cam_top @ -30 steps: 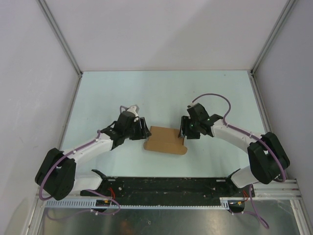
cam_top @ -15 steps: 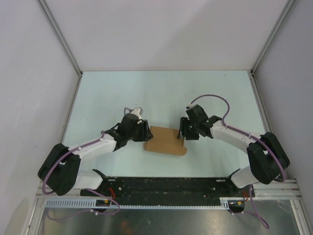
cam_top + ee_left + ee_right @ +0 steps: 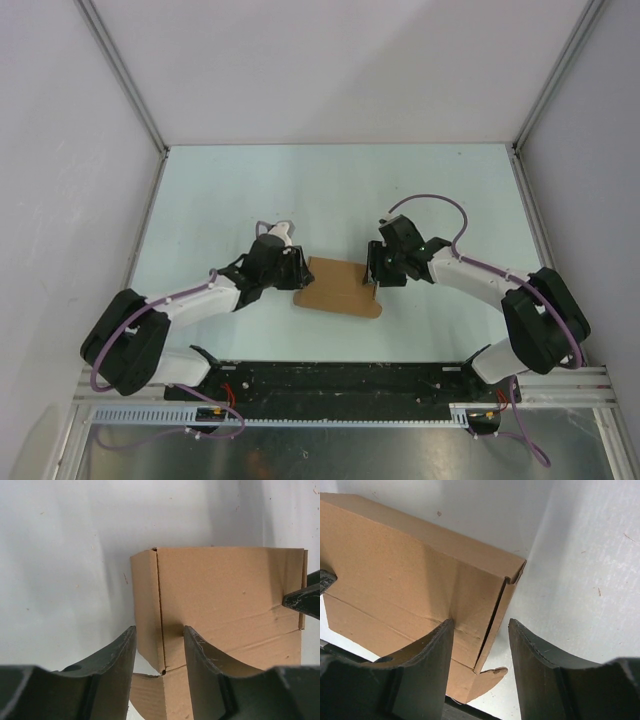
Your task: Fold the paper box
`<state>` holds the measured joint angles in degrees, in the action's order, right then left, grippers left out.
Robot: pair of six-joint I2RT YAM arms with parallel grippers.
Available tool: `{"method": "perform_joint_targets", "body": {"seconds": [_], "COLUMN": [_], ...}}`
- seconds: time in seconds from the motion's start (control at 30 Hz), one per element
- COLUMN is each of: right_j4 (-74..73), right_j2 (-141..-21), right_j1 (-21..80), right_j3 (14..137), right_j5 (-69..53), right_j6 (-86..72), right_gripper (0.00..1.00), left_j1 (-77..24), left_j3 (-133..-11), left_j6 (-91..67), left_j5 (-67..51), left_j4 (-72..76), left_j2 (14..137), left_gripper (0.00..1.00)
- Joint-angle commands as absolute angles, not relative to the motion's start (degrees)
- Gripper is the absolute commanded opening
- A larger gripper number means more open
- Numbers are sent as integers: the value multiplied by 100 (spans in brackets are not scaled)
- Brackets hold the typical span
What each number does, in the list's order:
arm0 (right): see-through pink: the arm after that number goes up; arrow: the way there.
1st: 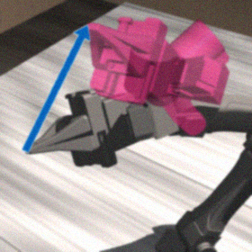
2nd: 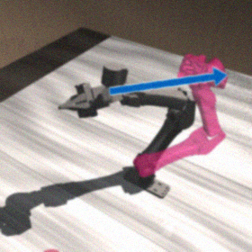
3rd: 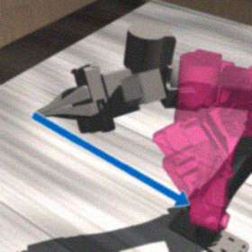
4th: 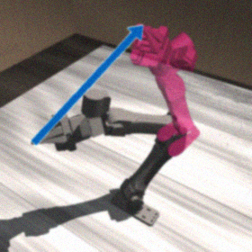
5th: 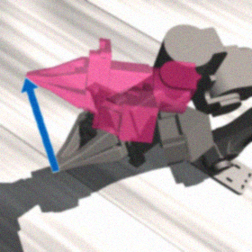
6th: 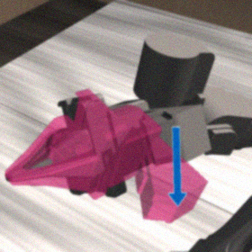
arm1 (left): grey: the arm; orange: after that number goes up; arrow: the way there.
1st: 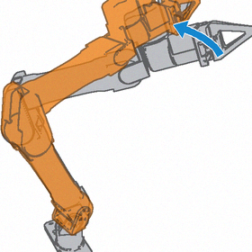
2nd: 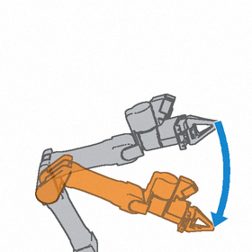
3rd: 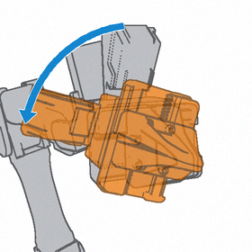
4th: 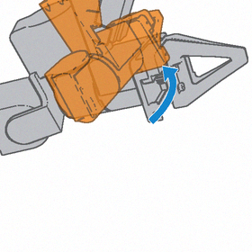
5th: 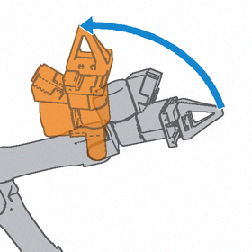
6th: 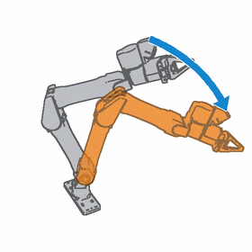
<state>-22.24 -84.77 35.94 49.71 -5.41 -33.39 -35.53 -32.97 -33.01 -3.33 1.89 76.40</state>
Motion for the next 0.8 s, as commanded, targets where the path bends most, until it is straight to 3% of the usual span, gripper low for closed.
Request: {"method": "perform_joint_targets", "body": {"seconds": [0.0,0.4,0.77], "right_j4": [-1846,-1617,-1714], "right_j2": [-8578,-8850,-8991], "right_j1": [3621,3621,3612], "right_j3": [4966,5326,5484], "right_j5": [-553,-773,-721], "right_j6": [-3112,-1961,-1828], "right_gripper": [52,52,51], "left_j1": [-3595,-3805,-3894], "left_j3": [-3068,-2602,-2522], "left_j6": [-3296,-3788,-3850], "left_j5": [-220,-167,-53], "left_j4": [272,325,325], "left_j2": [7541,6935,6724], "left_gripper": [46,39,36]}}
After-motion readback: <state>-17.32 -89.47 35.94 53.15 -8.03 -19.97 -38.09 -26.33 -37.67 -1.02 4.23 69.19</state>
